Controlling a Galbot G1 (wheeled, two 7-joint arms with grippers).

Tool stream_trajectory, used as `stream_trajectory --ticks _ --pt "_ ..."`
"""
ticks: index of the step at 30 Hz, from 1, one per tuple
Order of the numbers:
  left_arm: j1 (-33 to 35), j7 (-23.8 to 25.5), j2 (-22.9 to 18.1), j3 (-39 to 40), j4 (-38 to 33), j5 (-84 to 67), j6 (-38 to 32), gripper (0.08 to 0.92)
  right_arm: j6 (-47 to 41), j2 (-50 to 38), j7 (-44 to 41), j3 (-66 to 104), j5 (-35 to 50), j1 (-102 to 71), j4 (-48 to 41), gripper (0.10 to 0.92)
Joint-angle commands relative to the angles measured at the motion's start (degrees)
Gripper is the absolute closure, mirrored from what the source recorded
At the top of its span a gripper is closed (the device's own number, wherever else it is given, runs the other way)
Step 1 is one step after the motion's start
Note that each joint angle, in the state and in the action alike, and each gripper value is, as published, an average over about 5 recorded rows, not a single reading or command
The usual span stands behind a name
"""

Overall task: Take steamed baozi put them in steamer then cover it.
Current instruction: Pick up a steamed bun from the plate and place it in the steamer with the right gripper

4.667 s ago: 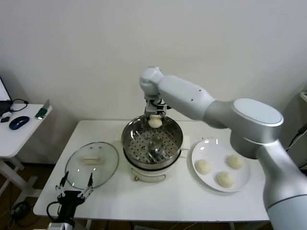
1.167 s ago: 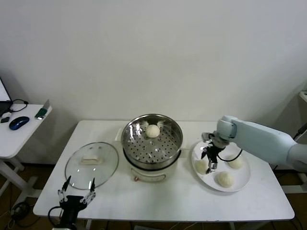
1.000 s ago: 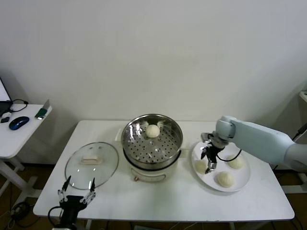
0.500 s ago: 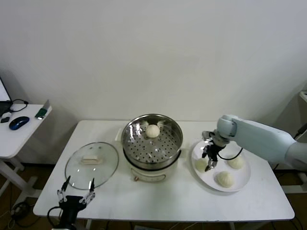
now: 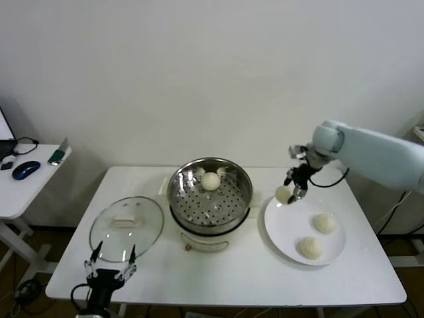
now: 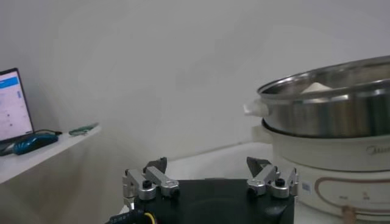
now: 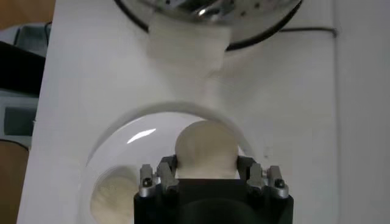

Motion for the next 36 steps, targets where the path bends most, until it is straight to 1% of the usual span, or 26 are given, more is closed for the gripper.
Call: stream_trajectory --ticks 1,8,17,27,36 --pt "0.8 0.0 -0.2 1.9 -0.2 0.9 -0.3 0.177 -1.5 7.9 0.4 -6.8 14.3 14.3 0.9 0.381" --pt "1.9 -0.1 -0.2 2.5 -1.2 1.3 -0.5 0.177 -4.1 18.6 2.5 -4.2 17.7 11.0 0.7 0.381" --pt "2.1 -0.1 0.0 2.3 -1.9 1.3 -0.7 0.177 -5.7 28.1 4.6 -3.7 17.4 4.9 -1.6 0.379" --pt "2.1 0.0 0.4 2.7 -1.6 0.9 -0.8 0.177 -6.3 30.8 6.6 -2.6 13.4 -3.0 -2.4 0.376" --pt "1.4 0.0 1.0 2.3 -0.8 0.3 -0.8 0.177 -6.1 32.5 7.0 -1.8 10.6 -8.0 -5.7 0.377"
